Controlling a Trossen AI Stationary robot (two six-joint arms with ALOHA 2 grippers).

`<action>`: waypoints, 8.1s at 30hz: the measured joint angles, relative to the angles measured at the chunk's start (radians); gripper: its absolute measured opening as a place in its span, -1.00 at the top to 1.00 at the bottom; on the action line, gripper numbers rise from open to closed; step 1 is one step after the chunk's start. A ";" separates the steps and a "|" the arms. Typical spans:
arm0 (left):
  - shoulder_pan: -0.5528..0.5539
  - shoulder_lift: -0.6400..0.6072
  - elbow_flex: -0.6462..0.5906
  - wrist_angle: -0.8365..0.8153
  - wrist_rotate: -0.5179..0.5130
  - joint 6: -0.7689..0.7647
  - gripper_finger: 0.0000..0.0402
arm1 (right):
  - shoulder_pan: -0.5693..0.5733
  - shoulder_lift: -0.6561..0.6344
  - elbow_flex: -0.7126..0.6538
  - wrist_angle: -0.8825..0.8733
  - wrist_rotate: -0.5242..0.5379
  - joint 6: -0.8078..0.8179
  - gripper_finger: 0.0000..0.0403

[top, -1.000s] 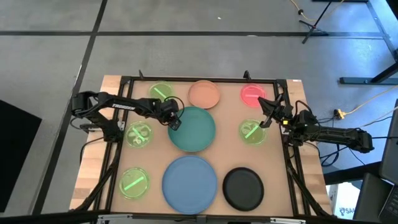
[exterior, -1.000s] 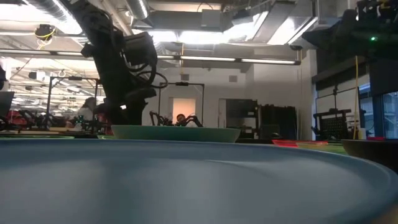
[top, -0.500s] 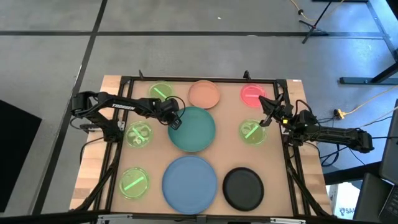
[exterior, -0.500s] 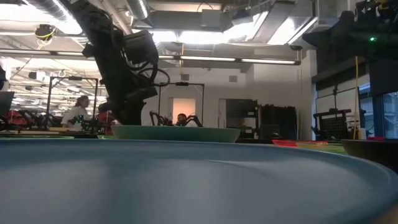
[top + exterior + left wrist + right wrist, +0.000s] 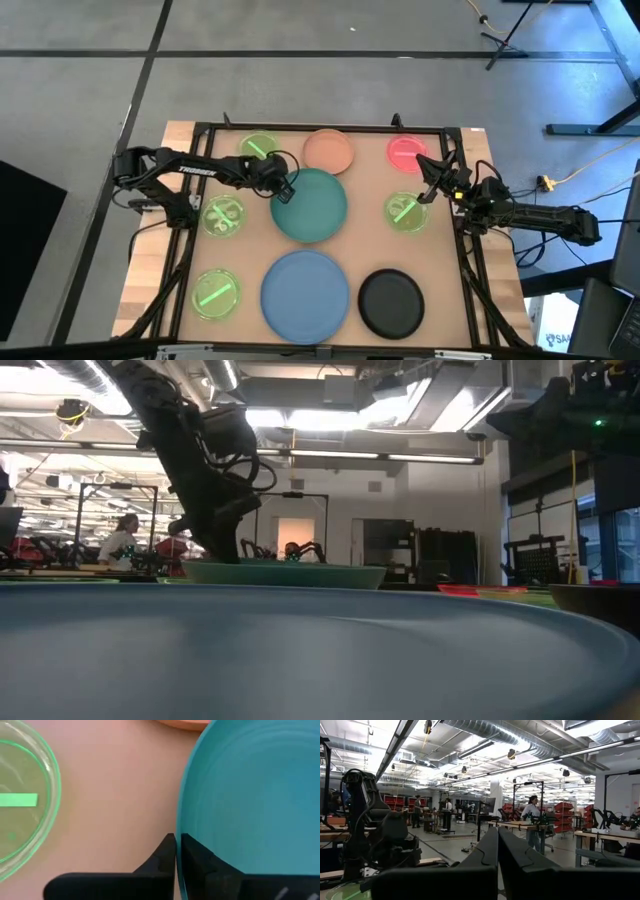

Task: Stack plastic plates
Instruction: Stack the green plate on the blue plate, then move the stacked plates to the center of the table, then stack the black plate on the green plate

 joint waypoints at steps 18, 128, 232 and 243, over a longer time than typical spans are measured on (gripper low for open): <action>-0.217 -0.232 0.201 -0.172 0.065 -0.005 0.97 | 0.000 0.000 0.000 -0.002 -0.096 0.019 0.99; -1.007 0.589 0.712 -0.301 -0.045 -0.355 0.95 | 0.000 0.002 0.000 -0.046 -0.341 0.161 0.99; -0.755 0.273 0.896 -0.874 -0.293 -0.351 0.02 | 0.001 0.006 0.000 -0.100 -0.325 0.196 0.99; -0.692 0.425 0.896 -0.343 -0.104 0.000 0.02 | 0.000 0.006 0.000 -0.112 -0.325 0.206 0.99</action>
